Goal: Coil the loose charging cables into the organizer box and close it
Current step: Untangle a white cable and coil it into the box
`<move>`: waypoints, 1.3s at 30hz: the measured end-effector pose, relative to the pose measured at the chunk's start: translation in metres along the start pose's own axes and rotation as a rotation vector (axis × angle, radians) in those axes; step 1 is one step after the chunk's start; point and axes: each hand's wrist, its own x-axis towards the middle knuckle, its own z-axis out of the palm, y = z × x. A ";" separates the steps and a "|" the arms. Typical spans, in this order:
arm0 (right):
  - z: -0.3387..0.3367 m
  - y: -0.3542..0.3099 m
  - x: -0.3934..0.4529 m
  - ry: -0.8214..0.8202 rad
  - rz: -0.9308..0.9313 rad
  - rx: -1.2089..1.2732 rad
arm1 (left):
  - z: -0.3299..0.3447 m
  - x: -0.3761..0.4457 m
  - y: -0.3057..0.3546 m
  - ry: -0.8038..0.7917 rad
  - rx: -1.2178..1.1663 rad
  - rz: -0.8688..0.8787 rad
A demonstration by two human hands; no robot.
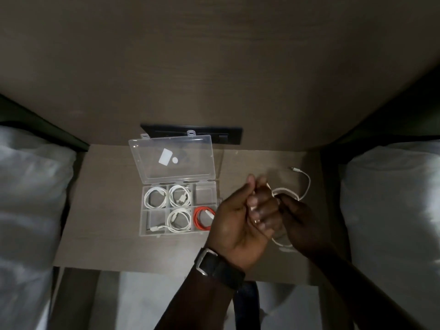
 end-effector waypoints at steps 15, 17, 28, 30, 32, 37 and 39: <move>-0.033 -0.059 0.048 -0.199 -0.572 -0.653 | -0.048 0.015 0.030 0.231 1.317 0.243; -0.041 -0.059 0.057 -0.144 -0.497 -0.579 | -0.043 0.011 0.034 0.247 1.055 0.089; -0.012 -0.018 0.032 -0.145 -0.266 -0.520 | -0.016 -0.013 0.050 -0.025 -0.088 0.282; -0.008 -0.011 0.023 -0.155 -0.191 -0.507 | -0.014 -0.015 0.052 0.032 -0.136 0.425; -0.011 -0.004 0.015 -0.089 -0.145 -0.564 | -0.011 -0.016 0.058 0.038 -0.159 0.509; -0.023 0.003 -0.003 -0.139 -0.071 -0.631 | -0.009 -0.015 0.077 0.053 0.040 0.675; -0.029 0.002 -0.015 -0.159 -0.042 -0.522 | -0.009 -0.009 0.084 0.166 0.286 0.789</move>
